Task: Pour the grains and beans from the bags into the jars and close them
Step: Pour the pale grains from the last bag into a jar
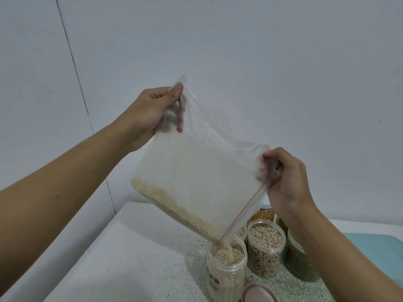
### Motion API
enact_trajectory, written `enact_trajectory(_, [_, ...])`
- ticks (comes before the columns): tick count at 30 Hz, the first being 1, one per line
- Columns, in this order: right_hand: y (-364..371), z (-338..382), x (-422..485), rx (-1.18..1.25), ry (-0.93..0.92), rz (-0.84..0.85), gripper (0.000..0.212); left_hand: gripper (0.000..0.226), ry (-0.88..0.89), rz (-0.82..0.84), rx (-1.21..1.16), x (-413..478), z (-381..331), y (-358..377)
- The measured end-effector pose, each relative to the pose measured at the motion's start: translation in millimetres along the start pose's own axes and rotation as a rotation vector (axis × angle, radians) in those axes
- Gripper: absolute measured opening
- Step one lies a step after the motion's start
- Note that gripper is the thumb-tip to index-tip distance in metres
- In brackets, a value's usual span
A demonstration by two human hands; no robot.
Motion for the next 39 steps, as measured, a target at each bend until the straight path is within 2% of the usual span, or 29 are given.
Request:
enact_trajectory(13, [-11.1,-2.1,-2.5,-0.038,-0.048,0.008,0.036,0.037,-0.005,0.012,-0.005,-1.0,6.9,8.9])
enact_trajectory(18, [-12.8,-0.6,-0.6,-0.035,-0.031,0.005,0.042,0.041,0.027,-0.006,0.061,0.5,4.8,9.2])
enact_trajectory(22, [-13.0,-1.5,-0.8,-0.041,-0.028,-0.011,0.040,0.050,0.117,-0.064,0.207,-1.2,2.3,8.1])
enact_trajectory(28, [-17.1,-3.9,-3.4,-0.028,-0.019,-0.033,0.037,0.048,0.245,-0.238,0.496,-7.0,7.8,5.3])
enact_trajectory(34, [-17.6,-5.8,-4.7,-0.031,-0.015,-0.036,0.037,0.048,0.378,-0.298,0.568,-9.8,13.7,4.2])
enact_trajectory(37, [-19.0,-6.4,-5.6,-0.027,-0.007,-0.041,0.031,0.048,0.519,-0.357,0.709,-10.0,14.0,2.2])
enact_trajectory(39, [-19.3,-7.3,-6.1,-0.015,0.005,-0.048,0.035,0.046,0.619,-0.424,0.854,-12.2,10.6,2.7])
Point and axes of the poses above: each hand's wrist, its own x-axis towards the middle knuckle, its own y-axis out of the palm, z = x × y, the point moved 3 cm from there along x, towards the middle knuckle, and after that the axes turned 12 degrees about -y, right-handed, at the moved point
